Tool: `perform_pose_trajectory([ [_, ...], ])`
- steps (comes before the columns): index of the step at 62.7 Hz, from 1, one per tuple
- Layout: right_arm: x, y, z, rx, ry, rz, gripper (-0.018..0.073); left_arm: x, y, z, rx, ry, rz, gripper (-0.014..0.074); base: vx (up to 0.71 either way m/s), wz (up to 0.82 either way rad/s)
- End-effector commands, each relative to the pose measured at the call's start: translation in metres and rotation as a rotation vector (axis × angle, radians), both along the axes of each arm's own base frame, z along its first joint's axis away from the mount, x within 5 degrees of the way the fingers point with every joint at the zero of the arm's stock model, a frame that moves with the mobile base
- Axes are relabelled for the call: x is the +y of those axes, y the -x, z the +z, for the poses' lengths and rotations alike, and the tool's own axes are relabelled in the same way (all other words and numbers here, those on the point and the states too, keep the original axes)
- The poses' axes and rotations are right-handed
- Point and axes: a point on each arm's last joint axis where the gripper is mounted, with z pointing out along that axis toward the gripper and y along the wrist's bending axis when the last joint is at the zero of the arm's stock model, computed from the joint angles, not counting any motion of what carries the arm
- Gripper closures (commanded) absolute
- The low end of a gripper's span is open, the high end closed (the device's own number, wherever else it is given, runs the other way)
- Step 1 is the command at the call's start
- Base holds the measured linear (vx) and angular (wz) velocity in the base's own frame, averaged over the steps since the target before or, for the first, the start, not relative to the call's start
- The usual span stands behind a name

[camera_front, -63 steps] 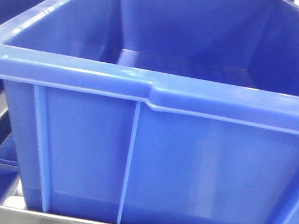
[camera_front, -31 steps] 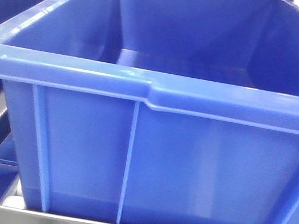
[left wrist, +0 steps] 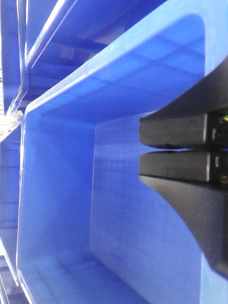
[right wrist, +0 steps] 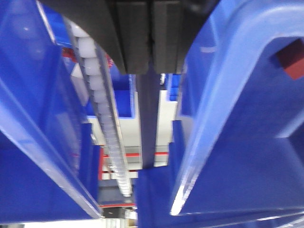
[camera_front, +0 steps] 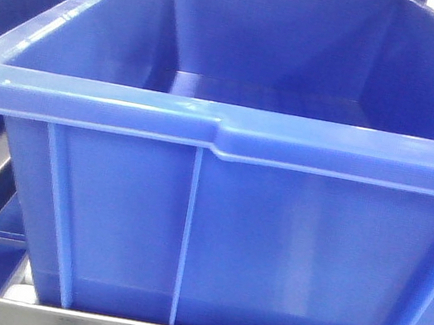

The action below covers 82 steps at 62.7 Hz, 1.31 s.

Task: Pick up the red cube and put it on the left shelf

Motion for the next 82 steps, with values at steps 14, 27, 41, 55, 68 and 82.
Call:
perform_pose_trajectory([
  [14,-0.001,0.0032,0.015,-0.107,0.028,-0.024,0.0503,0.0004,0.0005,-0.0012,-0.057,0.014,0.002,0.0495,0.0,0.0],
  [27,-0.0025,0.0032,0.015,-0.107,0.011,-0.051,0.0503,0.0004,0.0005,-0.0012,-0.057,0.014,0.002,0.0495,0.0,0.0],
  [41,-0.0025,0.0032,0.0151,-0.108,0.011,-0.051,0.0503,0.0004,0.0005,-0.0012,-0.057,0.014,0.002,0.0495,0.0,0.0],
  [55,-0.0025,0.0032,0.0151,-0.109,0.011,-0.051,0.0503,0.0004,0.0005,-0.0012,-0.057,0.014,0.002,0.0495,0.0,0.0],
  [68,-0.0025,0.0032,0.0151,-0.109,0.011,-0.051,0.0503,0.0004,0.0005,-0.0012,-0.057,0.014,0.002,0.0495,0.0,0.0],
  [82,-0.0025,0.0032,0.0151,-0.109,0.011,-0.051,0.0503,0.0004,0.0005,-0.0012,-0.057,0.014,0.002,0.0495,0.0,0.0],
])
